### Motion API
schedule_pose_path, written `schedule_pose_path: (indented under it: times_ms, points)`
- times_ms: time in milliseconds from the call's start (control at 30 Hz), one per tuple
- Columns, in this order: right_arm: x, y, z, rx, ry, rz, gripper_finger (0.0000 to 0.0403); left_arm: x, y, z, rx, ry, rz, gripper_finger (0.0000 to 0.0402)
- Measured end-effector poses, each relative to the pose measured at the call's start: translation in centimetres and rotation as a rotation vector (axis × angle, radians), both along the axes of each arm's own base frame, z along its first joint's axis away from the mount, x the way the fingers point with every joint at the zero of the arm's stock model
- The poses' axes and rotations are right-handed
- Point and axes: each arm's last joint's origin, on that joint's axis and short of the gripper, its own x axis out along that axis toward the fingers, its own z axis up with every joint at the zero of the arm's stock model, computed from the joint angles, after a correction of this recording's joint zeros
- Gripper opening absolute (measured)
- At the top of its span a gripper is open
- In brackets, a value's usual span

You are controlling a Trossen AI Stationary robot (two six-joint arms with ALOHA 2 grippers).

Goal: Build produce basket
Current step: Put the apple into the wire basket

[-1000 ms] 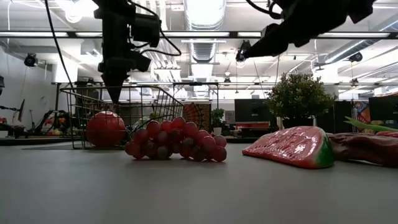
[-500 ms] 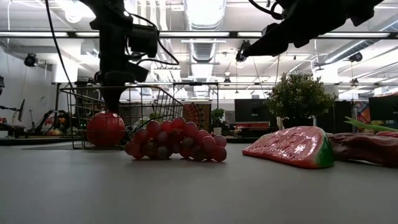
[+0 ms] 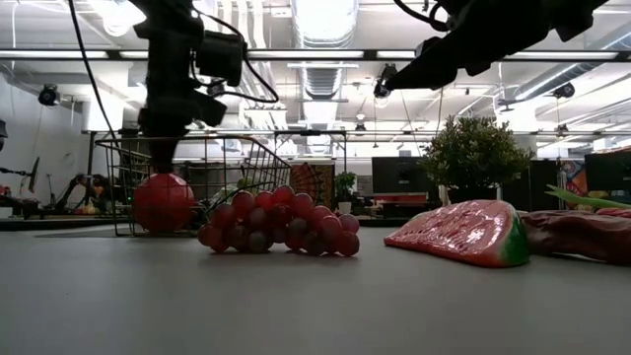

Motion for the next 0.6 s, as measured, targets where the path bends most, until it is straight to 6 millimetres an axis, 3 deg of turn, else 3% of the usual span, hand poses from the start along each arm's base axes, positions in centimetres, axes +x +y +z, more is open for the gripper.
schedule_pose_path:
  times_ms: [400, 600]
  points:
    - [0.0, 0.0, 0.0, -0.004, 0.000, 0.001, 0.0338, 0.3, -1.5, 0.3, -0.036, -0.035, -0.011, 0.0001]
    - [0.0, 0.0, 0.0, -0.004, 0.000, 0.001, 0.0338, 0.5, -1.3, 1.0, 0.079, -0.030, 0.016, 0.0001]
